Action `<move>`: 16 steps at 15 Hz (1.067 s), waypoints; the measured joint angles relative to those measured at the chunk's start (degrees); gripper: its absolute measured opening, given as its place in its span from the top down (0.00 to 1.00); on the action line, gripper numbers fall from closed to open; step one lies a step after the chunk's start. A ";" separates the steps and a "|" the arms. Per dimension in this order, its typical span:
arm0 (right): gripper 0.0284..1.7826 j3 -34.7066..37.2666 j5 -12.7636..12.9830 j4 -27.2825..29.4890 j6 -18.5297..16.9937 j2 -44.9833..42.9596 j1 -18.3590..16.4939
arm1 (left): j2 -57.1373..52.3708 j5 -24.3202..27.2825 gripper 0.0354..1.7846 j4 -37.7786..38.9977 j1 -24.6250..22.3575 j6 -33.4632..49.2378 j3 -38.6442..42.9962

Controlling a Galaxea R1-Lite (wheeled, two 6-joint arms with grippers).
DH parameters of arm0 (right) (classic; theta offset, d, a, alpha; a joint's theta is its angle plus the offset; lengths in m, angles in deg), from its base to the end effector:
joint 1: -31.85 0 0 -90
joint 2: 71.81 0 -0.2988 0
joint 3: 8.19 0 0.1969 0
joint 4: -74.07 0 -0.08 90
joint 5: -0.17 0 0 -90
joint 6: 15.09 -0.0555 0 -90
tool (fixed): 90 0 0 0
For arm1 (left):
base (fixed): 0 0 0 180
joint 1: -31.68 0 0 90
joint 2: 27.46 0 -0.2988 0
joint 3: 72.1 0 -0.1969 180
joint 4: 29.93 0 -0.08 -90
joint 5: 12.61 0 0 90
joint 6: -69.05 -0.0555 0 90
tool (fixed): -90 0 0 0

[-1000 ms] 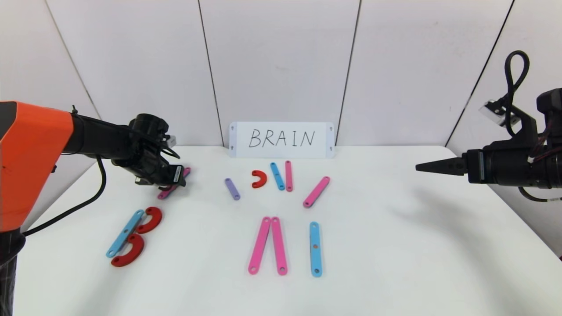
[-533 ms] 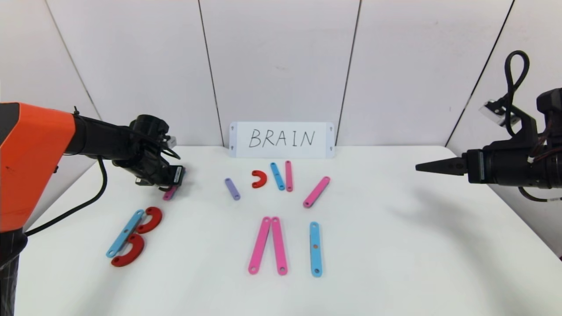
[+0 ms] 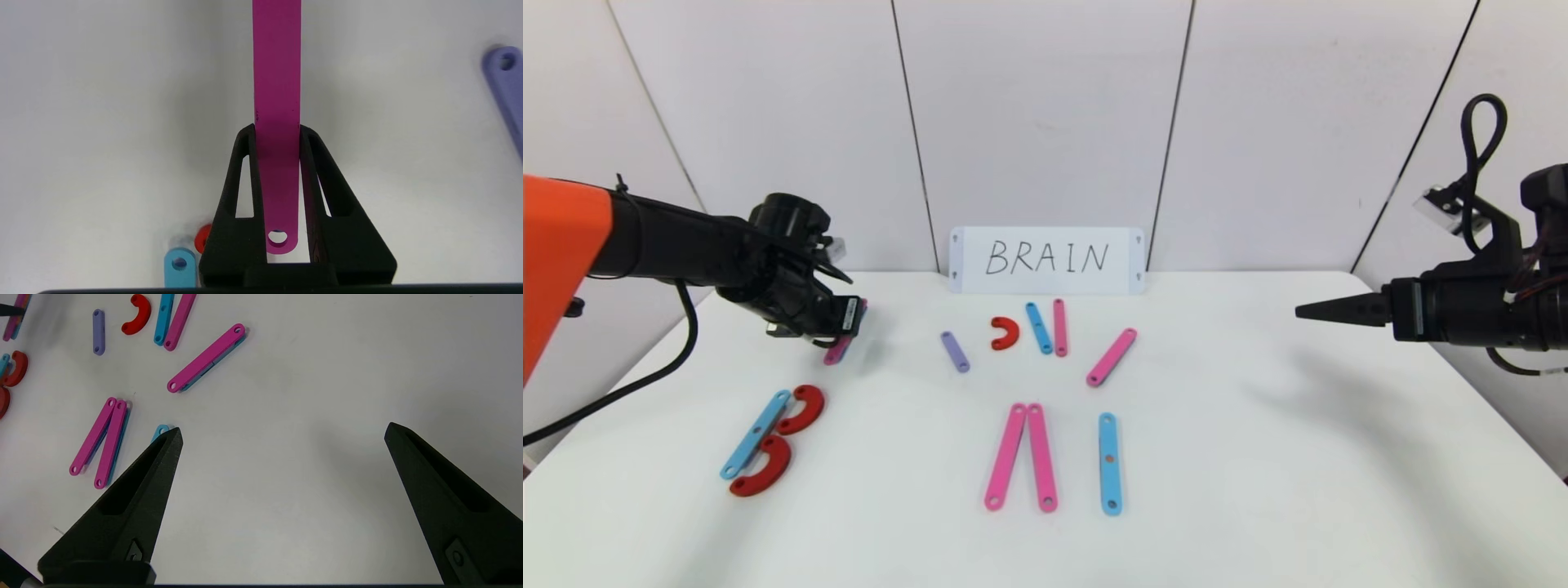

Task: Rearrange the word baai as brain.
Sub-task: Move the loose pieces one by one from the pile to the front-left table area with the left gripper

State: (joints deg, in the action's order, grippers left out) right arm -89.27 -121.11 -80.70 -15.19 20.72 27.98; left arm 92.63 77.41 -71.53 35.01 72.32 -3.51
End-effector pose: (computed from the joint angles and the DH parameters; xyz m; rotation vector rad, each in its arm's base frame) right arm 0.3096 0.0079 0.1833 0.1968 0.6164 0.4613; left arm 0.4303 -0.0251 0.1246 -0.0280 0.8785 -0.0296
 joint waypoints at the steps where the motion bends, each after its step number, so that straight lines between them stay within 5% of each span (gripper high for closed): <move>1: 0.03 0.00 0.00 0.02 0.00 0.00 0.00 | -1.99 -0.05 0.85 -0.24 0.61 1.11 1.39; 9: 0.03 0.17 0.02 0.02 0.10 0.00 0.33 | -15.93 -4.13 0.85 -0.74 8.83 11.01 19.60; 16: 0.03 0.39 0.02 0.02 0.10 -0.02 0.55 | -16.18 -7.07 0.85 3.00 14.14 14.59 28.98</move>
State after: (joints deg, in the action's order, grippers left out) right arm -88.88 -121.09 -80.68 -15.09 20.70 28.53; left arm 76.46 70.34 -68.53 49.15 86.91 25.47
